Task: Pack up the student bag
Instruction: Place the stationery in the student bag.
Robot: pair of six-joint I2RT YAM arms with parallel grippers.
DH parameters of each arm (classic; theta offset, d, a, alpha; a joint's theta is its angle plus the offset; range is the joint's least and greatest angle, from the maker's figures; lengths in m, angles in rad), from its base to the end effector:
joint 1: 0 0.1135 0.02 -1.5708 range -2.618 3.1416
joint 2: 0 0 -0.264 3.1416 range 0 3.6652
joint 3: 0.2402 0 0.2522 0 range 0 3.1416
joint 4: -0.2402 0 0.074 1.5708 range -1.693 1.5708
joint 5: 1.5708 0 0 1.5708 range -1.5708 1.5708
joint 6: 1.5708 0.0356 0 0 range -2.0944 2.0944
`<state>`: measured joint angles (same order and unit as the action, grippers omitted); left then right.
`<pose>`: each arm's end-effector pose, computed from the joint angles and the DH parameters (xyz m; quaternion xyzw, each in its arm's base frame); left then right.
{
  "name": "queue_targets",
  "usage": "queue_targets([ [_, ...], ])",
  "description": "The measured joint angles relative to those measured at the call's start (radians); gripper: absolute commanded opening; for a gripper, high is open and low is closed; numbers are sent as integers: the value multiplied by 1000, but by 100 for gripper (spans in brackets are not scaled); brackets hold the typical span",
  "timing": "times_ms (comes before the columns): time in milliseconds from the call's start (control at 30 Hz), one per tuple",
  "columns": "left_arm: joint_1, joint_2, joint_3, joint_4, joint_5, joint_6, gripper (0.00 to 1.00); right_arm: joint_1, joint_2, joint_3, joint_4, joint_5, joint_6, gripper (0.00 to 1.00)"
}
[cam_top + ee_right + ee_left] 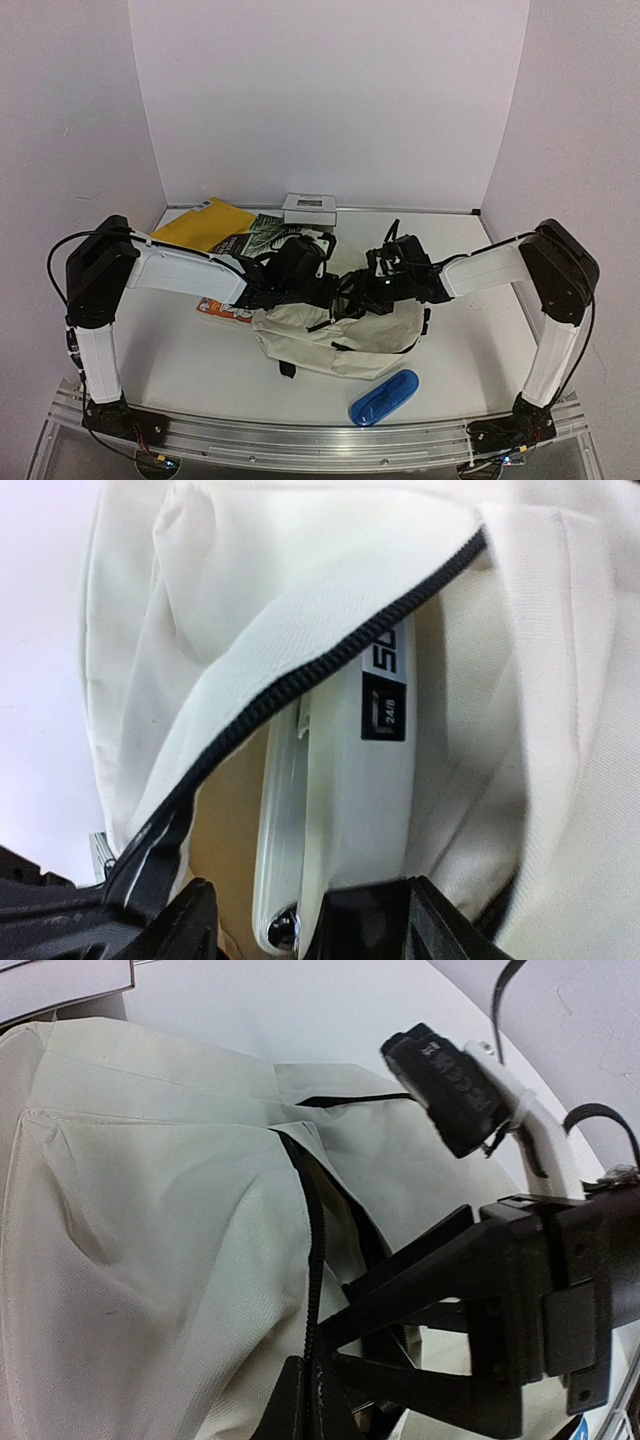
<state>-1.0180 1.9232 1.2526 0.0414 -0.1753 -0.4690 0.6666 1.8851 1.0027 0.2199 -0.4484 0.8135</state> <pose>0.2303 -0.3614 0.1919 0.2024 0.8653 -0.2484 0.3854 0.2948 0.2515 0.1483 -0.0330 0.8809 0.4360 0.1811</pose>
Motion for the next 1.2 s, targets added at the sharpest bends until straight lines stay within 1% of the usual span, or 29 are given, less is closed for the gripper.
queue_targets([
  [133, 0, 0, 0, -9, -10, -4, 0, 0, -79, -35, -28, 47, -10, 67],
  [267, 0, 0, 2, -16, -11, -4, 0, 0, -149, -36, -79, 103, -42, 55],
  [333, 0, 0, 2, -17, -11, -4, 0, 3, -165, -34, -110, 123, -59, 52],
  [400, 0, 0, 2, -17, -11, -4, 0, 11, -166, -31, -144, 135, -69, 50],
  [467, 0, 0, 2, -17, -11, -4, 0, 20, -166, -31, -170, 140, -74, 44],
  [533, 0, 0, 2, -17, -11, -3, 0, 31, -165, -31, -190, 142, -79, 42],
  [567, 0, 0, 2, -17, -11, -3, 0, 31, -165, -31, -192, 142, -82, 39],
  [667, 0, 0, 3, -17, -10, -3, 0, 41, -135, -18, -198, 140, -89, 36],
  [867, 0, 0, 9, -30, -6, -3, 0, 50, -61, 8, -211, 138, -96, 35],
  [1000, 0, 0, 16, -43, 1, -2, 0, 52, -51, 12, -211, 135, -98, 31],
  [1100, 0, 0, 23, -45, 11, -2, 0, 52, -49, 13, -198, 120, -81, 25],
  [1200, 0, 0, 32, -59, 25, -3, 0, 54, -21, 13, -135, 86, -41, 23],
])
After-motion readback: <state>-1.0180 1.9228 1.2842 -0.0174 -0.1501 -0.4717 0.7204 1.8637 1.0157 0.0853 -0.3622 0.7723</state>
